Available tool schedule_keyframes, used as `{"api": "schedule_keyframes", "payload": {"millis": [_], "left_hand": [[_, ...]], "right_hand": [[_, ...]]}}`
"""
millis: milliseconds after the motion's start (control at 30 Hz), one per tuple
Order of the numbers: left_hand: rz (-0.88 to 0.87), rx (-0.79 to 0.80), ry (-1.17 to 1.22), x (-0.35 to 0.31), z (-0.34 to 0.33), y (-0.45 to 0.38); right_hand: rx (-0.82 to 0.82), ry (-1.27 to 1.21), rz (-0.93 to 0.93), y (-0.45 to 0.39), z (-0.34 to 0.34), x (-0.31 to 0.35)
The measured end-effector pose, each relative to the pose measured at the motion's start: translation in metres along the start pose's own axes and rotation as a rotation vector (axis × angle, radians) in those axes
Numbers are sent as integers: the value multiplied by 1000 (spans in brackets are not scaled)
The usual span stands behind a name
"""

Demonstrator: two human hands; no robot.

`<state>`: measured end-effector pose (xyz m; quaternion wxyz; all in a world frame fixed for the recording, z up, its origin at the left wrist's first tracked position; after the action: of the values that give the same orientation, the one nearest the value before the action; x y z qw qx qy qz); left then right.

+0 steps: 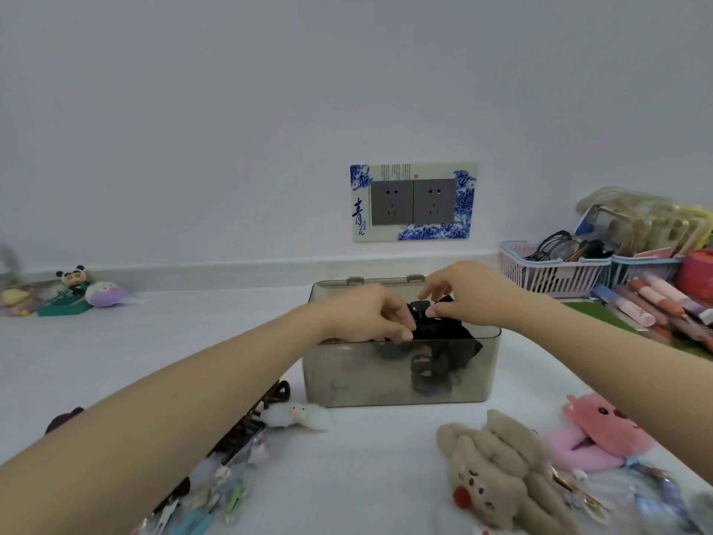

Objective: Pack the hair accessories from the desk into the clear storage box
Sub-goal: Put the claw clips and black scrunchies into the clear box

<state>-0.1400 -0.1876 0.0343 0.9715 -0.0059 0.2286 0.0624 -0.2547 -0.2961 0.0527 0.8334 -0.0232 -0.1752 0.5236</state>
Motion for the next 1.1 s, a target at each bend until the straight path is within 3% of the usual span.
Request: {"api": "schedule_keyframes", "payload": {"millis": [200,300,367,467,633,900,1100], "left_hand": [[-47,-378,-47,-21,5,48],[-94,-489,-49,-33,-2,68],[-135,-497,-31,-40,-11,80],[-171,-412,-36,-52,-32,92],[-180,-299,-78,-60,-61,93],[-66,-461,65,-53,-27,71],[15,-394,132,-40,-20,56]], "right_hand": [[-180,-257,96,75,16,29],[-33,-295,105,117,16,36],[115,-284,91,138,9,35],[191,-205,45,159,-2,29],[153,-188,-96,169,-23,29],[190,-351,-248,156,-20,19],[165,-430,-252,147,-13,18]]}}
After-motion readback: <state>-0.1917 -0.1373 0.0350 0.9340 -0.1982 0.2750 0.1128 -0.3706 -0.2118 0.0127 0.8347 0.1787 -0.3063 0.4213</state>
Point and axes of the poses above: each hand's wrist, its own y-axis away from the middle knuckle, its own z-axis out of the back of the hand, x = y × z, the point moved 3 cm from there along -y, towards the middle knuckle, and after that the axes turned 9 degrees about -y, right-handed, at the moved point
